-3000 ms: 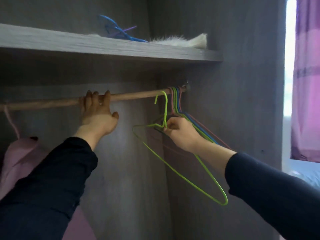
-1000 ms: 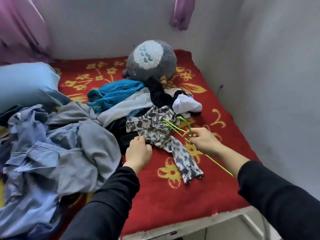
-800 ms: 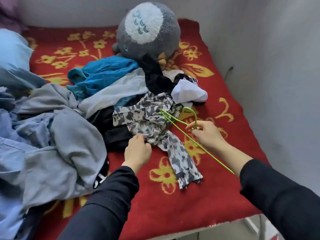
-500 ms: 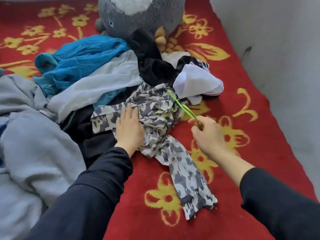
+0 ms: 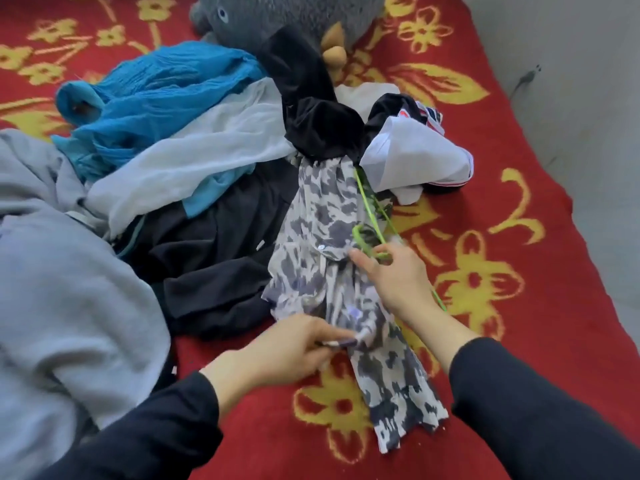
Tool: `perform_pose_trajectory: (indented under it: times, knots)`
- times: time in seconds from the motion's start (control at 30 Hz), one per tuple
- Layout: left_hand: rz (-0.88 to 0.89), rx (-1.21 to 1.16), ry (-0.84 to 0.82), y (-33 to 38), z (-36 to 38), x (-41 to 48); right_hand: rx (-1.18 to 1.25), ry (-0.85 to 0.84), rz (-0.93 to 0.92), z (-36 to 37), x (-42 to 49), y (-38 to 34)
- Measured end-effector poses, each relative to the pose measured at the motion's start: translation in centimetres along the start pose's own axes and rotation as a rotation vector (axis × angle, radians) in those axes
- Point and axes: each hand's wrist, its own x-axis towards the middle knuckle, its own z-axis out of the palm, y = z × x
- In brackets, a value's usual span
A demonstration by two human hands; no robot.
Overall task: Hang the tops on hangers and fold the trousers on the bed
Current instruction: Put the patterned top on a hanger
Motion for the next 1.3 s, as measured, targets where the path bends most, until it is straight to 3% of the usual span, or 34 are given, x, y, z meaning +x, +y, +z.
perform_pose_trajectory:
  times: [0.13,0.23,0.37,0.5,0.63,0.83,1.0,1.13,1.3]
  knots:
    - [0.016,-0.205,0.033,1.1,0.4,-2.2,-0.14,-0.162,0.116,2.1,-1.5,0.7]
    - [-0.008,-0.176,0.063,1.2,-0.9,-3.7,-0.204,-0.192,0.148,1.4,-2.6,1.6]
    - [-0.05,-0.013,0.112,2.1,-2.9,-6.4,0.032,-0.119,0.182,-2.6,-3.7,0.1]
    - [-0.021,-0.297,0.201,6.3,-7.4,-9.4,0.353,-0.078,0.184,-9.0,-5.5,-5.6]
    - [0.122,-0.538,0.304,14.8,-14.2,-13.3,0.455,-0.162,0.056,-15.7,-9.5,-12.9]
    - [0.303,-0.514,0.485,28.8,-23.0,-21.2,0.381,-0.093,-0.172,-26.4,-16.3,-24.6]
    - [0.353,-0.532,0.567,38.8,-26.9,-28.0,0.565,-0.051,-0.338,-33.5,-22.4,-32.4]
    - [0.398,-0.614,0.639,44.3,-28.0,-32.1,0.662,-0.004,-0.507,-36.7,-26.2,-36.2]
    - [0.42,-0.588,0.747,47.7,-28.5,-34.4,0.679,-0.01,-0.515,-37.4,-28.2,-37.5]
